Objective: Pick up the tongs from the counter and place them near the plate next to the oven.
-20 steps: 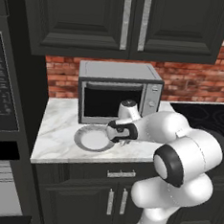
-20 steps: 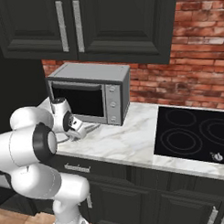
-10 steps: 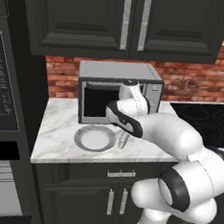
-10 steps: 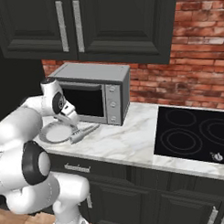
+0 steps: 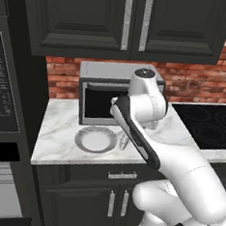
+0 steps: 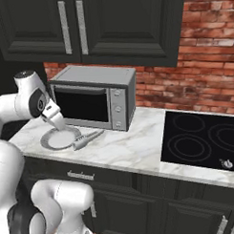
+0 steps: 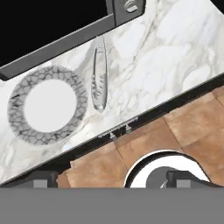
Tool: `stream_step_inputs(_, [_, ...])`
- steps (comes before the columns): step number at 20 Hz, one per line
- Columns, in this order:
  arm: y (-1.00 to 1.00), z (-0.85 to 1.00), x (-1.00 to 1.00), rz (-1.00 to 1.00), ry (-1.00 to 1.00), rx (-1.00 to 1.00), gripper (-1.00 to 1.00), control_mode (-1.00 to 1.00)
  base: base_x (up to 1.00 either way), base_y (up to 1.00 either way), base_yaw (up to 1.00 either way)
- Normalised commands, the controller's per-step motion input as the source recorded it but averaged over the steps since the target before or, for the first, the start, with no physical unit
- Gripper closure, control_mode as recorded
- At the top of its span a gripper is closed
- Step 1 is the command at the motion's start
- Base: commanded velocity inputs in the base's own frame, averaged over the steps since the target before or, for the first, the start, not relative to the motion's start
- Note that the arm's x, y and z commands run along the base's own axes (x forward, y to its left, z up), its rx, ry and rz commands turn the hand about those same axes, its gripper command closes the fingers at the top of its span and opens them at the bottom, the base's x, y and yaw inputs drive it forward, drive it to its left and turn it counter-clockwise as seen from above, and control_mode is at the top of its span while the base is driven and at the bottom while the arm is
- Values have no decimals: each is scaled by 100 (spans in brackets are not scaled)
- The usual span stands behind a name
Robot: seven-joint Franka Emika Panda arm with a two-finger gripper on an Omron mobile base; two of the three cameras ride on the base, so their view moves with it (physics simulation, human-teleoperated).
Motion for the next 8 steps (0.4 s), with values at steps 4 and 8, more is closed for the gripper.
stream_step_inputs(4, [-26,5,-100,-2,-45,2,-100,-100,0,0,0])
stream_step_inputs(8, [-37,31,-100,0,-68,0,-100,-100,0,0,0])
